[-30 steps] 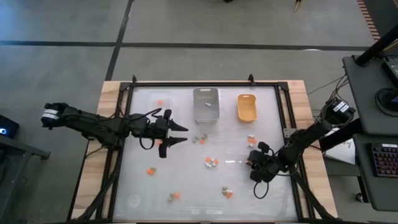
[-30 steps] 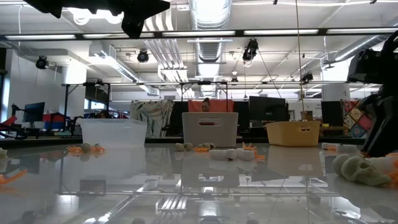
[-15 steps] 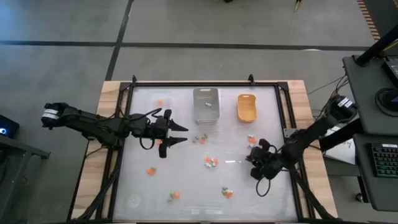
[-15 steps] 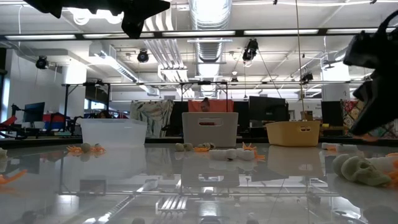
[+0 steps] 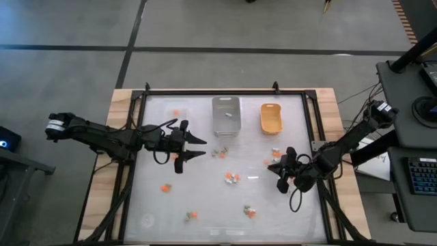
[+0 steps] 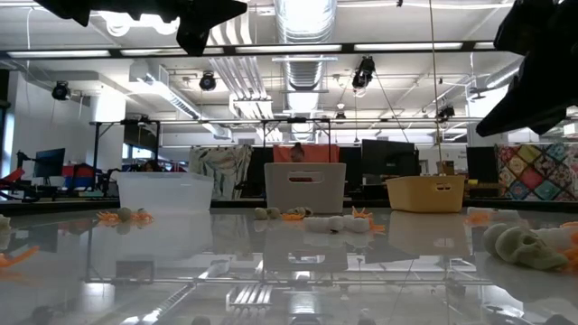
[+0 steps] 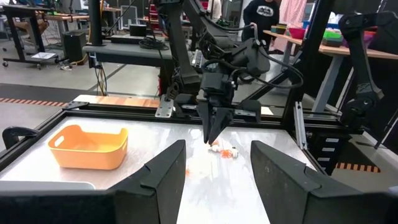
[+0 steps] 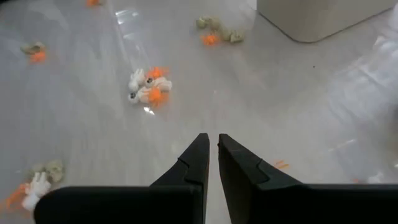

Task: Sort Halloween decoration
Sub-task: Put the orange spider toy into the transparent white bin

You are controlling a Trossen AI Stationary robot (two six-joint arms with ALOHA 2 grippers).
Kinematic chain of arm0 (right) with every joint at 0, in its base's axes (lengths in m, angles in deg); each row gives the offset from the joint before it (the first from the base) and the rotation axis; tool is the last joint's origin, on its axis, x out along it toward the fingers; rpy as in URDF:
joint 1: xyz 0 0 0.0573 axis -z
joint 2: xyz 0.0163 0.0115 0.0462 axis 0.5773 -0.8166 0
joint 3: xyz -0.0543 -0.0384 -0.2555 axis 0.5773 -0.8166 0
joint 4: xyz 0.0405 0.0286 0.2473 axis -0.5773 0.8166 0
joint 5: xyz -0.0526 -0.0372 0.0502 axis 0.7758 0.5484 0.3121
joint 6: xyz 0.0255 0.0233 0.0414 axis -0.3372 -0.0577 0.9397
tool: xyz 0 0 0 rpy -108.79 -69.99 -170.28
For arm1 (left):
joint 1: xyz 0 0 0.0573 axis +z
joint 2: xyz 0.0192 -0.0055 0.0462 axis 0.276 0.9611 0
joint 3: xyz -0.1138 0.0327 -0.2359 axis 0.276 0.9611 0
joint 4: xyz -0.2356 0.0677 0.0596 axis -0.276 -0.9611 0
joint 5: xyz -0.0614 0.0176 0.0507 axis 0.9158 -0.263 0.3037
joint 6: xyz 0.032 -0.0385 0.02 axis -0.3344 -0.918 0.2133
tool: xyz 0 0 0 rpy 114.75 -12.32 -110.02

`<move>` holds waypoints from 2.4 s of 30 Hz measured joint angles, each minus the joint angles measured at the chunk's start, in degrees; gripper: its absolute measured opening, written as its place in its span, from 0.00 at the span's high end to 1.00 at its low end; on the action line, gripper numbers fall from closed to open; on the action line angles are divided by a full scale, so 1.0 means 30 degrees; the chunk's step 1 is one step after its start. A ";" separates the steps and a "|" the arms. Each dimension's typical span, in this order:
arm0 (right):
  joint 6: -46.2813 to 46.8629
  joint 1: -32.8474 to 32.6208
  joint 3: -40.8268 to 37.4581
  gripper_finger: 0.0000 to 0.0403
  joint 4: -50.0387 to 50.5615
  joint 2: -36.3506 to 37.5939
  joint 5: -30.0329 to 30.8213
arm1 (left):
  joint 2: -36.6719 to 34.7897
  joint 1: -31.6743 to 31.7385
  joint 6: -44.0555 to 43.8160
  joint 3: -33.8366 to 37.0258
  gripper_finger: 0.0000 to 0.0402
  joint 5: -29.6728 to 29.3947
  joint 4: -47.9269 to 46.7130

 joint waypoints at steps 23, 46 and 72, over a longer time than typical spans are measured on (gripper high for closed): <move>0.6344 0.7095 0.2219 0.93 0.1933 -0.2435 -0.8266 | -0.0007 0.0000 0.0480 0.0007 0.59 -0.0002 0.0066; 0.7153 0.7628 0.7264 0.93 0.8812 -1.0165 -0.9310 | 0.0000 0.0000 0.1370 0.0007 0.59 -0.0029 -0.0015; 0.3818 0.5771 0.7261 0.93 0.8744 -0.6226 -1.3678 | 0.0467 0.0007 0.1304 0.0007 0.59 -0.0028 0.0474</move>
